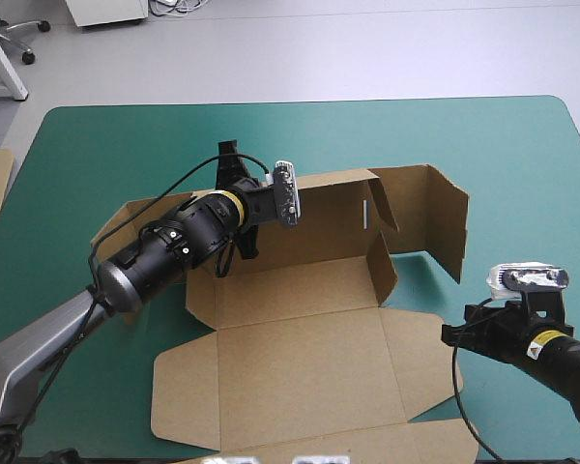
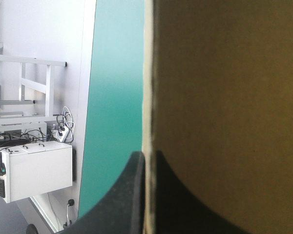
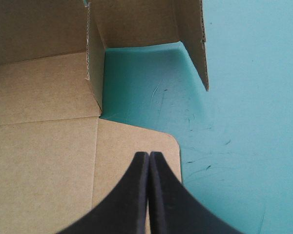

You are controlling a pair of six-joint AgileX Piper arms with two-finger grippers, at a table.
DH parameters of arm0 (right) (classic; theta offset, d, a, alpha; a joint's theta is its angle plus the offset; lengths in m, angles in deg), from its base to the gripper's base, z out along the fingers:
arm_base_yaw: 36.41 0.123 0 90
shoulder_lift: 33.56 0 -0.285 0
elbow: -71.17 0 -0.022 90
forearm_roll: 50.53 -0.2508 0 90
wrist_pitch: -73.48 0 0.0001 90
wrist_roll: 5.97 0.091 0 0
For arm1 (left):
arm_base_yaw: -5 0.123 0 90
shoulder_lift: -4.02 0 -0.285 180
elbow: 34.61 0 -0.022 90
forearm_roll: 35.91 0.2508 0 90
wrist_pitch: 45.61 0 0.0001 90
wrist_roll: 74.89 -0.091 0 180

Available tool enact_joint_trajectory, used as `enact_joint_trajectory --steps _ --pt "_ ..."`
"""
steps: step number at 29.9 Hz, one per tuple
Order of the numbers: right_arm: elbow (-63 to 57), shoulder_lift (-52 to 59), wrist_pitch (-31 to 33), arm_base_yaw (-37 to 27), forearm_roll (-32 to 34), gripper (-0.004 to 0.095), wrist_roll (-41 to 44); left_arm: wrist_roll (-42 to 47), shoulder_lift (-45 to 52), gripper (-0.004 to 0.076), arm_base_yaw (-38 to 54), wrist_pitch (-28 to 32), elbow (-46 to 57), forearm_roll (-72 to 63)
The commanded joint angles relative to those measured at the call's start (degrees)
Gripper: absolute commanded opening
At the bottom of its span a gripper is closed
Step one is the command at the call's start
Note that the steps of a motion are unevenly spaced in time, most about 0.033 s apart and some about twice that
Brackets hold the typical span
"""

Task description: Fold the box

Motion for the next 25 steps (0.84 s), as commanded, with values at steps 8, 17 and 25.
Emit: enact_joint_trajectory --steps 8,17,25 --pt "1.9 -1.1 -5.4 -0.4 -0.4 -0.0033 -1.9 4.2 3.3 -0.0015 -1.7 1.4 -0.7 3.1" --pt "2.2 -4.2 -9.0 -0.4 -0.7 -0.0034 -2.4 15.4 3.3 -0.0015 -5.0 2.5 4.0 17.0" --pt "8.1 -5.1 -9.0 -0.4 -2.1 -0.0034 -2.4 25.5 3.4 -0.0015 -5.3 6.0 11.0 26.7"
